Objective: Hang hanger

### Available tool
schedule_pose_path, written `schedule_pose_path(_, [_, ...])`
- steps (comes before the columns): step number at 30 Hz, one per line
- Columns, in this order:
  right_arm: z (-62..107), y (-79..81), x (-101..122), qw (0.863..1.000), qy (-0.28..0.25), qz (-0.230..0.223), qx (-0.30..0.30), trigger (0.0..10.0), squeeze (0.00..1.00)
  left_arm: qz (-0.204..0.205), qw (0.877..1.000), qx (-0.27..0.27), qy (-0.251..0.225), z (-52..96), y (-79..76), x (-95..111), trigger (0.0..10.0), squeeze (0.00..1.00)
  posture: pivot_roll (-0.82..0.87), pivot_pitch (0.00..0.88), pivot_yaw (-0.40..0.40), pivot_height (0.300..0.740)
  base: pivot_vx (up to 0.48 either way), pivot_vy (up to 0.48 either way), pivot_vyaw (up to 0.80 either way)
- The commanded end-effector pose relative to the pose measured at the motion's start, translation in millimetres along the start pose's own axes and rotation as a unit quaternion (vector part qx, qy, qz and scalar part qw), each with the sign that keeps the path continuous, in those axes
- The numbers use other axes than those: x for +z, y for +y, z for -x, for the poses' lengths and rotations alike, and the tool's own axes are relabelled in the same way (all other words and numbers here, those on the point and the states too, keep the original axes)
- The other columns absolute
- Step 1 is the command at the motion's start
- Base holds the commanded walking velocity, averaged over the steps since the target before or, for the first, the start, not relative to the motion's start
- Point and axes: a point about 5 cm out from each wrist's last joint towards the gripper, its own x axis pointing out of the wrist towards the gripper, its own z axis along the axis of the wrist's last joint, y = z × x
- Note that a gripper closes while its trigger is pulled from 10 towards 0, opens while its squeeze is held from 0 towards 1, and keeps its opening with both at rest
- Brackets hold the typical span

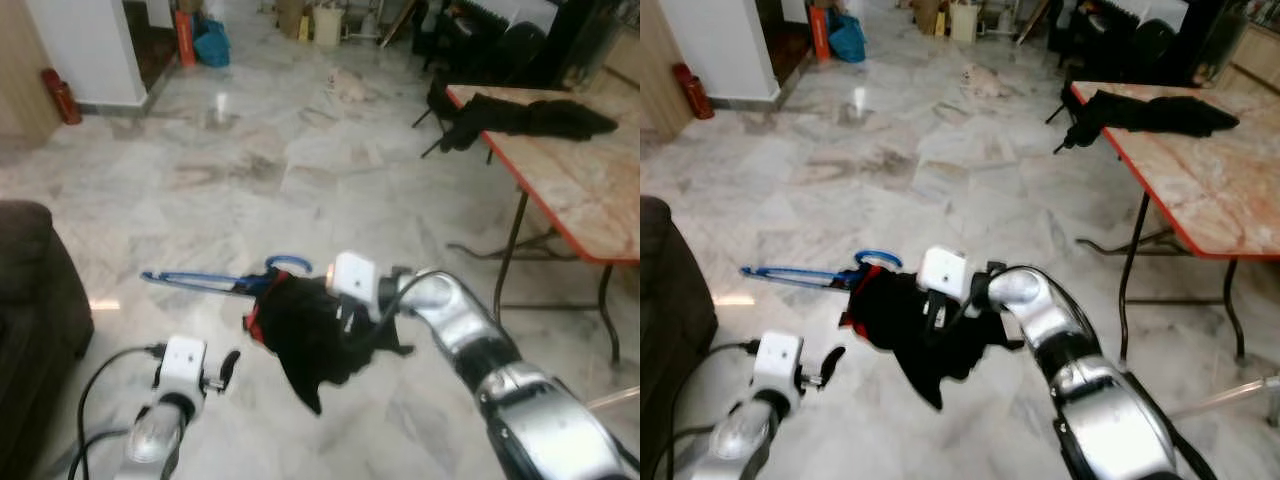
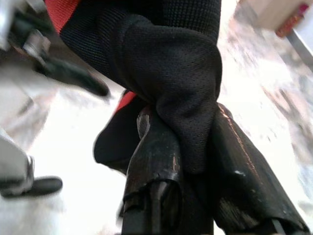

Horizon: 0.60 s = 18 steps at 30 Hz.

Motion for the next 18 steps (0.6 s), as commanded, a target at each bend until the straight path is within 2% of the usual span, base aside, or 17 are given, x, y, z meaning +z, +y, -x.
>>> schedule_pose_path(1, [0.4,-6.0,9.3,1.0,-0.021,0.007,-0.008,10.0,0.0,0.002,1.0,-0.001,-0.011,4.3,2.3,0.3,10.0,0.0,0.01,0.007,-0.106,0.74,0.0,0.0,0.0])
schedule_pose_path(3, [1.4,-6.2,9.9,1.0,-0.023,0.009,0.0,10.0,0.0,-0.011,1.0,-0.012,-0.023,13.9,4.2,-2.3,10.0,0.0,0.01,0.01,-0.107,0.74,0.0,0.0,0.0])
schedule_pose_path(8, [0.2,-1.6,14.6,0.998,-0.04,0.011,0.04,10.0,0.0,-0.007,0.998,-0.06,-0.028,22.2,2.3,-10.2,10.0,0.0,0.01,0.011,-0.108,0.74,0.0,0.0,0.0])
schedule_pose_path(14, [4.0,5.1,17.0,0.993,-0.047,0.014,0.106,10.0,0.0,-0.035,0.994,-0.095,-0.044,15.4,1.7,-0.7,10.0,0.0,0.01,0.016,-0.113,0.74,0.0,0.0,0.0])
schedule_pose_path(18, [7.8,3.4,21.4,0.992,-0.054,0.025,0.116,10.0,0.0,-0.048,0.988,-0.137,-0.052,9.9,-3.4,2.8,10.0,0.0,0.0,0.02,-0.109,0.74,0.0,0.0,0.0])
